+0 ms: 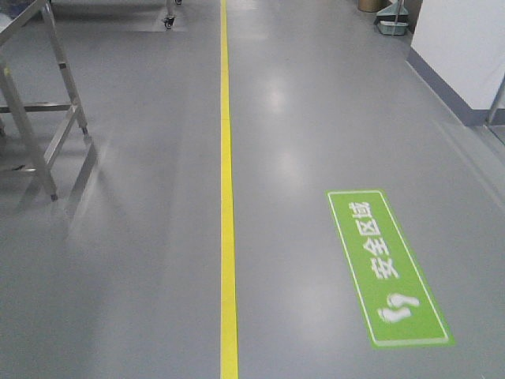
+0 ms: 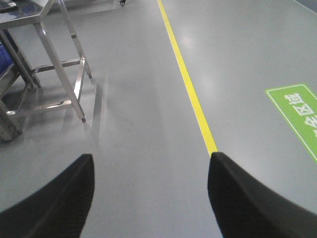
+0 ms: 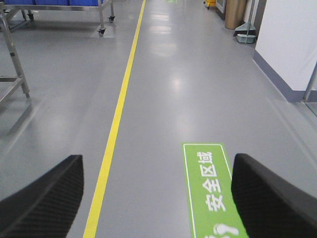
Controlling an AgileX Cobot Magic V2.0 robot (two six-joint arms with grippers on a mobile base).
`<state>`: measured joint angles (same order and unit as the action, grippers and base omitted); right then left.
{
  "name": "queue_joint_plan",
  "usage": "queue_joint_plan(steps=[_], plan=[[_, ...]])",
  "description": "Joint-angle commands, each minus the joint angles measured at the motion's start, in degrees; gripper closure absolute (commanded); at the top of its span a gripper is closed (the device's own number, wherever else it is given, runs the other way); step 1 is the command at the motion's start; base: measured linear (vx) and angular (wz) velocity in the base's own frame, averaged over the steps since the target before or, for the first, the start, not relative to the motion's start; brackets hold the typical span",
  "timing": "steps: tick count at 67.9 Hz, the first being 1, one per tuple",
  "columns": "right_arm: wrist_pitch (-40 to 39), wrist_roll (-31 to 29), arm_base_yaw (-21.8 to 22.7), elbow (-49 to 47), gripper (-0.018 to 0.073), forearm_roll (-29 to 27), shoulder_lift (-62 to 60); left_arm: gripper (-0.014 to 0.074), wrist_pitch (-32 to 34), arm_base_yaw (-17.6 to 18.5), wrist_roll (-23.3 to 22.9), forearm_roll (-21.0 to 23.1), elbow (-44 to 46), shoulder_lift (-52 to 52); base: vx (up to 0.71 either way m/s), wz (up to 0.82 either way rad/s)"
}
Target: Move and align brake pads A on conveyor
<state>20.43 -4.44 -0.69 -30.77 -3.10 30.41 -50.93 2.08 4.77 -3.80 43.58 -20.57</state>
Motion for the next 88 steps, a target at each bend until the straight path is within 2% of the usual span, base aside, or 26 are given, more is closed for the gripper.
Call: queue_joint_plan(steps=[1, 49, 88], plan=[[-4.26, -0.21, 0.00, -1.50, -0.0033, 0.23, 0.15, 0.0136, 3.55, 0.25, 0.00, -0.07, 1.03, -0.68, 0.86, 0.03], [-3.24, -0.21, 0.00, -1.50, -0.0033, 0.23, 1.55, 0.0136, 3.55, 0.25, 0.00, -0.07, 1.03, -0.54, 0.85, -0.01], [-2.97, -0.21, 0.00, -1.50, -0.0033, 0.23, 1.48, 0.0136, 3.54, 0.25, 0.00, -0.07, 1.03, -0.43, 0.73, 0.03]])
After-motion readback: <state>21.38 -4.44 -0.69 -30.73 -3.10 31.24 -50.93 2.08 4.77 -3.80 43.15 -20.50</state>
